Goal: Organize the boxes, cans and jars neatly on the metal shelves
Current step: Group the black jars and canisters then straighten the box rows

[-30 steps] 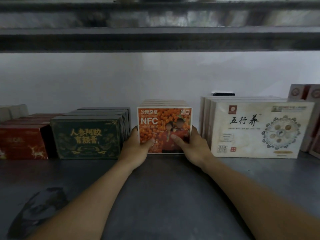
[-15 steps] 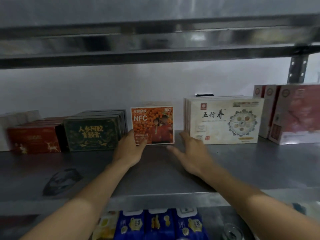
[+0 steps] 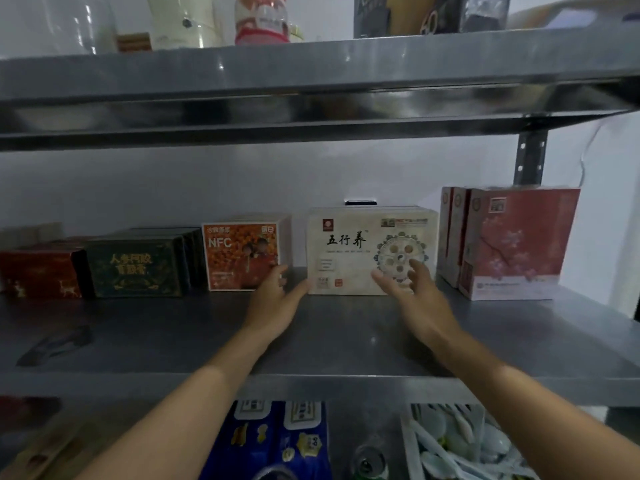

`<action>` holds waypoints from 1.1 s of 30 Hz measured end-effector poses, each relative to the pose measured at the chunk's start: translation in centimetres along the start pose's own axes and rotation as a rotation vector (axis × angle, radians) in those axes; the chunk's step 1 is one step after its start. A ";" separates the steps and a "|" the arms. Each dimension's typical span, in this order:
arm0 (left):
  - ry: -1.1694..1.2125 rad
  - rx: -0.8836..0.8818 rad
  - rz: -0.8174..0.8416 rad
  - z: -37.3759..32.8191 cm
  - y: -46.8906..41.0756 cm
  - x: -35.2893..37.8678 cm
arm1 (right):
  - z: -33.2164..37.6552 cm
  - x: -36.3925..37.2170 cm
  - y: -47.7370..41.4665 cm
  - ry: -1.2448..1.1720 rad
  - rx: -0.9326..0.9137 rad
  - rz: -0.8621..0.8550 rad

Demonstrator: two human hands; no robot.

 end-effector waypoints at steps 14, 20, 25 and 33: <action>0.298 -0.050 0.024 1.7 -8.8 6.0 | -5.1 -2.5 -10.7 -0.200 0.049 -0.092; 0.287 -0.009 0.060 3.0 -9.3 7.0 | -5.7 -1.8 -12.3 -0.326 -0.009 -0.028; 0.289 0.013 0.047 3.4 -9.6 7.0 | -6.2 -1.7 -12.8 -0.357 -0.031 -0.015; 0.286 0.038 0.025 3.3 -9.6 7.0 | -7.0 -1.7 -13.4 -0.303 -0.078 0.000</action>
Point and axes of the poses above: each hand's wrist, its own y-axis away from the middle knuckle, its own x-axis out of the palm, z = x × y, the point moved 3 cm from there along -y, towards the middle knuckle, and after that the axes turned 2 degrees about x, right-handed, at the moved point
